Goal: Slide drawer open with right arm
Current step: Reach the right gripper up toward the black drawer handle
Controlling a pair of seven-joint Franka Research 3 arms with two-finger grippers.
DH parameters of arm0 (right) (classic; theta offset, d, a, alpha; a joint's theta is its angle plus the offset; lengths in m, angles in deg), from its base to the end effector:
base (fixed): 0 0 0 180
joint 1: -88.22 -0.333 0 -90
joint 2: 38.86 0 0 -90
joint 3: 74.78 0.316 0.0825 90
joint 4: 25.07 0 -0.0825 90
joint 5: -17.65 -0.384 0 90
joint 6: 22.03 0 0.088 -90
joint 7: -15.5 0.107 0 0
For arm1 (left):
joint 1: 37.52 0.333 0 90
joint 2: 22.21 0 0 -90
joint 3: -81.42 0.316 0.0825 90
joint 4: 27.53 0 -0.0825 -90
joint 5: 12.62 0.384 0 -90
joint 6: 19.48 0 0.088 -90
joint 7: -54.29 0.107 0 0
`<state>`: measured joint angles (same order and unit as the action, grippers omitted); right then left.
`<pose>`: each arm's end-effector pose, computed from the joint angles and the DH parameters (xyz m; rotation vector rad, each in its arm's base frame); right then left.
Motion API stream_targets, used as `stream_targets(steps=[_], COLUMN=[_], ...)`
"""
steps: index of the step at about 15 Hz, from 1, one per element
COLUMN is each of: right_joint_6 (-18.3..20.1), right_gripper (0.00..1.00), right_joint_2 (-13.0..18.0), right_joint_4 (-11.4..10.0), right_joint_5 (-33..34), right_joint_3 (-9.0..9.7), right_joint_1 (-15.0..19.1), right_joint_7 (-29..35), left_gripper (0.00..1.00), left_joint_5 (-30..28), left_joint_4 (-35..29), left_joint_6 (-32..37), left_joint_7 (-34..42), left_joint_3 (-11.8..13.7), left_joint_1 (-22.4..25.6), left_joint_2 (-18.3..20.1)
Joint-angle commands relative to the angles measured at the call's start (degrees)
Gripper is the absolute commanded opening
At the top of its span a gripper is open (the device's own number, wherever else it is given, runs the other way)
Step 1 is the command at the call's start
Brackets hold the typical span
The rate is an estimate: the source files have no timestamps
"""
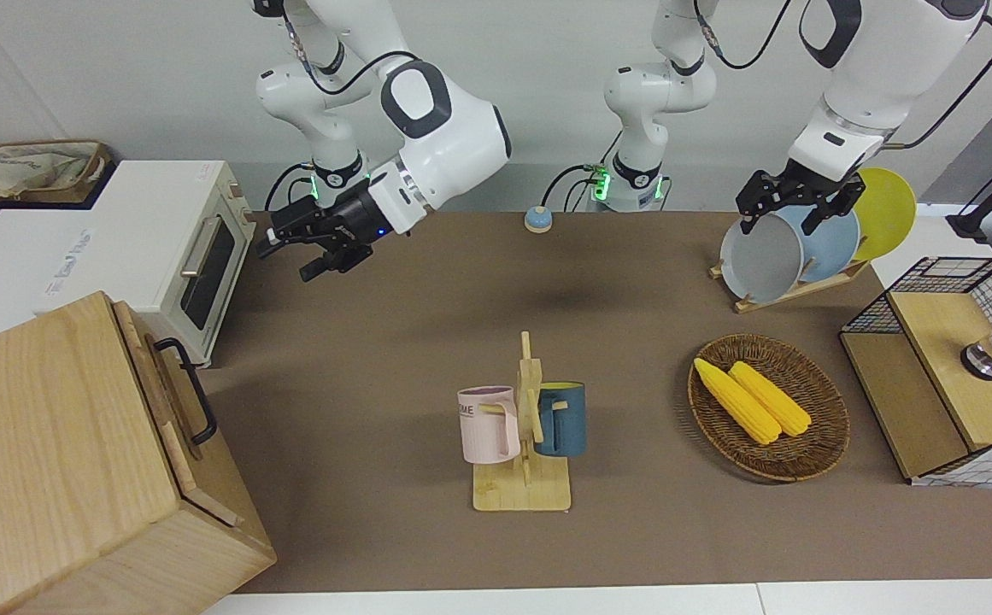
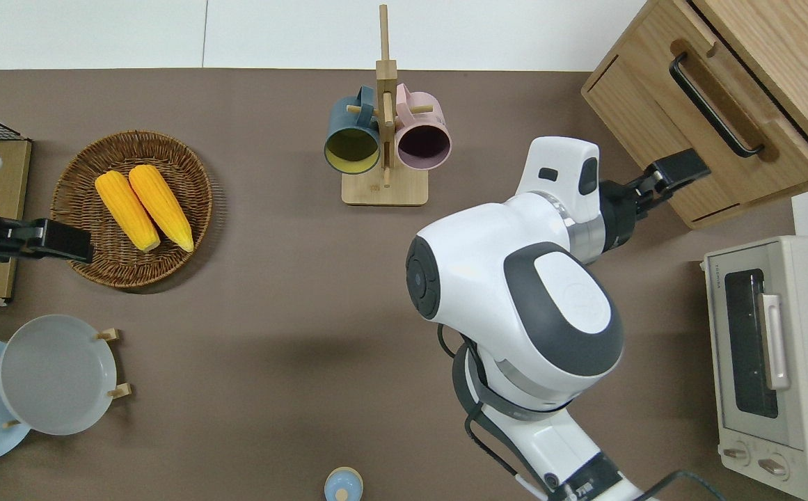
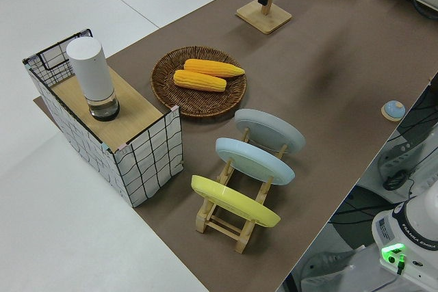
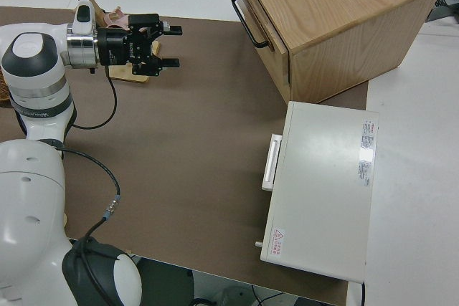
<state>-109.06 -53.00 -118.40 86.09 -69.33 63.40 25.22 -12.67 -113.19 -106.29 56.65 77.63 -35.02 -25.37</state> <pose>0.5856 0.2148 0.5171 1.8687 0.5089 0.1177 0.5661 -0.0117 0.6244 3.1347 -0.0999 -0.0548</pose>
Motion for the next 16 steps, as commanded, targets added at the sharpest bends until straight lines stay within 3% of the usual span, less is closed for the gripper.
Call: stream_targets(steps=[1, 4, 8, 10, 13, 16], right_joint_6=[-2.88, -4.98, -10.17, -12.80, -17.46, -20.89], right_gripper=[0.990, 0.990, 0.987, 0.987, 0.987, 0.987], right_joint_2=[-4.14, -5.99, -7.13, -7.31, -7.31, -7.40], right_joint_4=[-0.36, -1.41, -2.64, -4.04, -7.20, -8.44], right_joint_5=[8.97, 14.25, 19.09, 21.89, 26.02, 28.67], right_joint_3=[-0.35, -0.79, -2.98, -4.82, -9.04, -11.77], right_joint_1=[0.65, 1.09, 2.49, 2.76, 2.76, 2.76], right_joint_7=[2.57, 6.00, 8.82, 10.83, 16.19, 18.31], left_gripper=[0.99, 0.99, 0.99, 0.99, 0.99, 0.99], left_joint_5=[1.02, 1.02, 1.02, 1.02, 1.02, 1.02], left_joint_4=[0.49, 0.58, 0.49, 0.49, 0.49, 0.58], left_joint_6=[1.03, 1.03, 1.03, 1.03, 1.03, 1.03], left_joint_7=[-0.60, -0.60, -0.60, -0.60, -0.60, -0.60], left_joint_3=[0.02, 0.02, 0.02, 0.02, 0.02, 0.02], left_joint_1=[-0.39, -0.39, -0.39, -0.39, -0.39, -0.39], left_joint_2=[0.25, 0.25, 0.25, 0.25, 0.25, 0.25])
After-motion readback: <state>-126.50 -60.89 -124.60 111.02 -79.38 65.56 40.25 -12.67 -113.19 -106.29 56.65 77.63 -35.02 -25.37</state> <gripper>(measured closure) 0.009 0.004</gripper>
